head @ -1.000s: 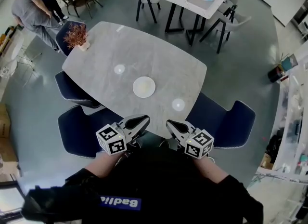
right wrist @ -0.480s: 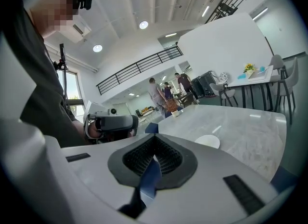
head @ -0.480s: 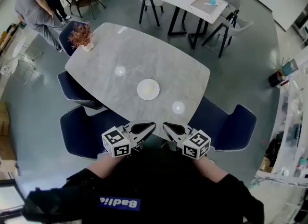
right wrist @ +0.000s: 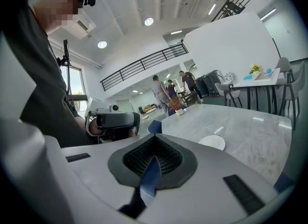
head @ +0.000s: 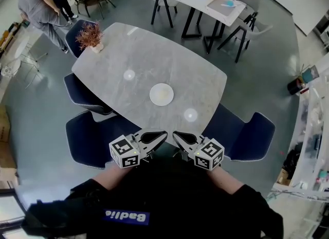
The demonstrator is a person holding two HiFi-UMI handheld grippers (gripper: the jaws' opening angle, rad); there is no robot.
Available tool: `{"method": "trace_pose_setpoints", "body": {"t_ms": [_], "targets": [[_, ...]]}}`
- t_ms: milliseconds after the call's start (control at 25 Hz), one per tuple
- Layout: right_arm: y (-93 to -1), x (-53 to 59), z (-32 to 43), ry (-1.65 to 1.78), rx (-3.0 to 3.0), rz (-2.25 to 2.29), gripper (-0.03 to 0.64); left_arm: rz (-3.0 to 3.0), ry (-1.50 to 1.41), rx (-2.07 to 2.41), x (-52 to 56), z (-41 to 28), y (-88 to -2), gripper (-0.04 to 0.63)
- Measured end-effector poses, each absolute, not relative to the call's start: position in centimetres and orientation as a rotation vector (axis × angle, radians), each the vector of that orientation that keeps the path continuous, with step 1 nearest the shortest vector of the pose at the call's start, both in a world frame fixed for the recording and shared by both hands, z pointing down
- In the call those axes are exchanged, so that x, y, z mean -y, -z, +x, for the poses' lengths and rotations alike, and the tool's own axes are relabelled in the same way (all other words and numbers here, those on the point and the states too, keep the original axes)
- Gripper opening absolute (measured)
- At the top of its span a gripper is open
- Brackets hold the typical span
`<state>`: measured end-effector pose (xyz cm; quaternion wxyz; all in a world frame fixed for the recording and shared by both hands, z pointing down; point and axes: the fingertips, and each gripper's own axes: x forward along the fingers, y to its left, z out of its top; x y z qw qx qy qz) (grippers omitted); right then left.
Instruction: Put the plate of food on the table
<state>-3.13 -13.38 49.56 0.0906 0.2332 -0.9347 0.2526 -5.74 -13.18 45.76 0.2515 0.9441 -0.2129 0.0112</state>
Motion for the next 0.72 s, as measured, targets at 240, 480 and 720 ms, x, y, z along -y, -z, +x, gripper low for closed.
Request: {"method": "trace_pose_setpoints", "body": {"t_ms": [240,480,720], "targets": [[-49.54,13.25,-3.5,-0.746,2.772,0.695,0.009,2.588,-0.041,0.571,12.94,-5.96,-45.64,0.008],[-49.5,12.97,-3.41,-0.743,2.769,0.705,0.009,2.599,-0.045,0.564,12.67,-5.92,-45.55,0.008],[-49.5,12.95,-3.61,-0.741,2.768,0.711,0.009,2.609,-0.048,0.562,12.64,-6.06,-45.51,0.008]]}}
